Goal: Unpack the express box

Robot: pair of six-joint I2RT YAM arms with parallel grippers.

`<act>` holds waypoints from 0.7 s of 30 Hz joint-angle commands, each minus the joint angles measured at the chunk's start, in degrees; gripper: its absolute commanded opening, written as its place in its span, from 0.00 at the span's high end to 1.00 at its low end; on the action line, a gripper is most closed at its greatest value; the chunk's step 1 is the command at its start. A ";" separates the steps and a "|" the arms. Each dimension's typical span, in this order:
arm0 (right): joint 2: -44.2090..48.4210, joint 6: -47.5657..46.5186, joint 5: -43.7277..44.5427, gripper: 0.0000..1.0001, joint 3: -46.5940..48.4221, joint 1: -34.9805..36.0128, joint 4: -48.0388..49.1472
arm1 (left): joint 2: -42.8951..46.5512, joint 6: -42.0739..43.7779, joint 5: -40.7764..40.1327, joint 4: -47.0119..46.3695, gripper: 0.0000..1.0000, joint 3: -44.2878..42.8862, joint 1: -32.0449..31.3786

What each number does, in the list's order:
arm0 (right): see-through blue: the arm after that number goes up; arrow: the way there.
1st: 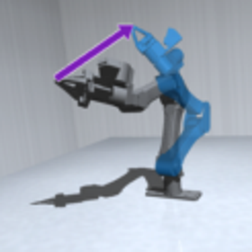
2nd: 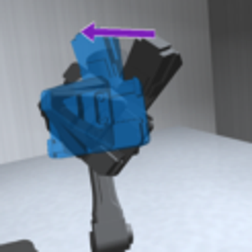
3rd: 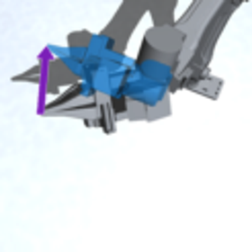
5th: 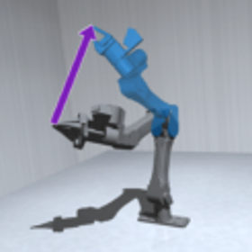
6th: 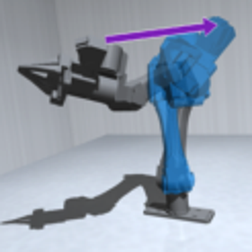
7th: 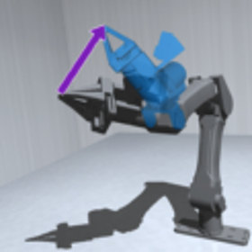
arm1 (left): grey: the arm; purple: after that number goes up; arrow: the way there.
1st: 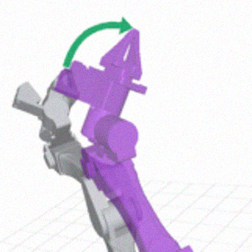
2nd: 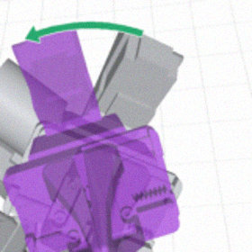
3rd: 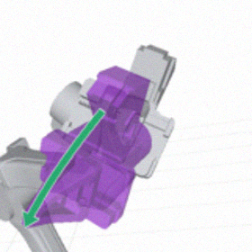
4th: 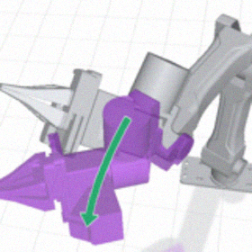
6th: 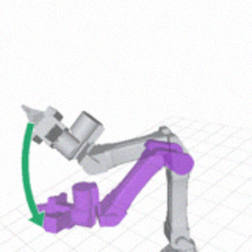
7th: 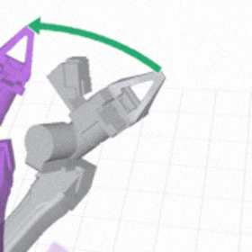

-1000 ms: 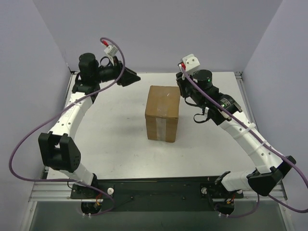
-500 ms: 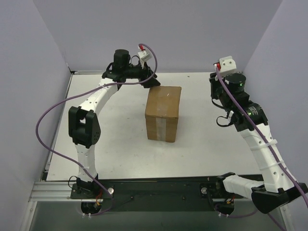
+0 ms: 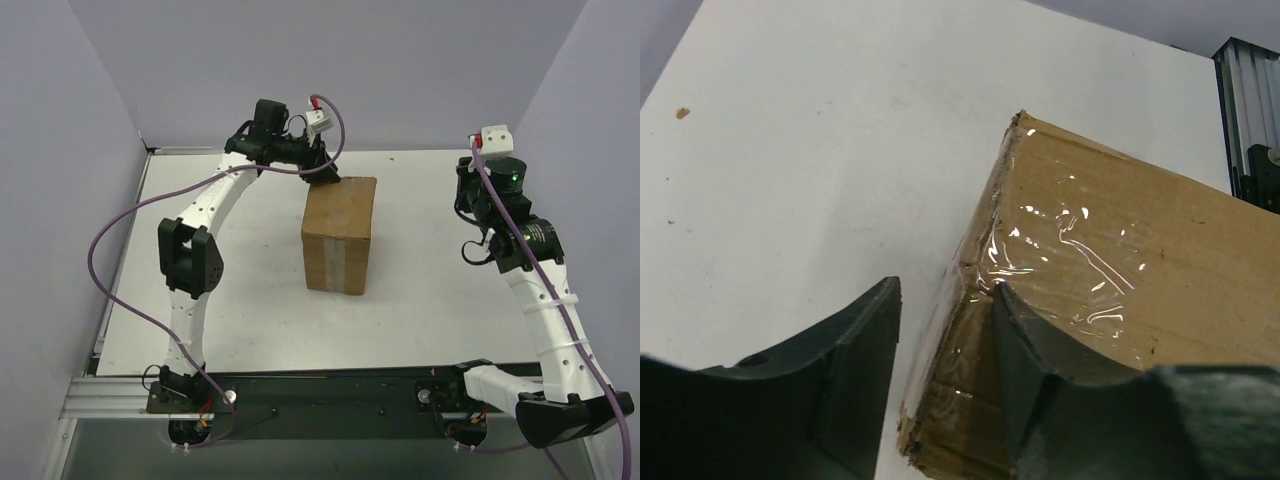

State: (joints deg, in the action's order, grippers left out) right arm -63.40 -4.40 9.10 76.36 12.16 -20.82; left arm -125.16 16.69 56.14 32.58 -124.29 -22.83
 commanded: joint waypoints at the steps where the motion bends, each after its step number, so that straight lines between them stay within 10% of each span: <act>1: -0.85 1.24 -0.84 1.00 0.19 -0.91 1.83 | -5.43 5.21 -8.66 17.77 0.55 -2.01 1.99; 12: -7.35 3.70 -2.95 1.00 3.53 -1.26 1.83 | -5.53 -7.63 -14.65 17.17 0.82 3.52 9.99; 21: -9.82 4.40 -4.09 1.00 3.54 -1.35 2.54 | 2.19 -10.62 -12.99 14.98 0.85 17.05 18.34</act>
State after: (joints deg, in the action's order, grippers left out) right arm -72.88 -1.08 5.69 77.60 11.22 -20.58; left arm -125.82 7.66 43.59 42.19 -113.30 -6.00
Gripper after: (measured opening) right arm 0.192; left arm 0.154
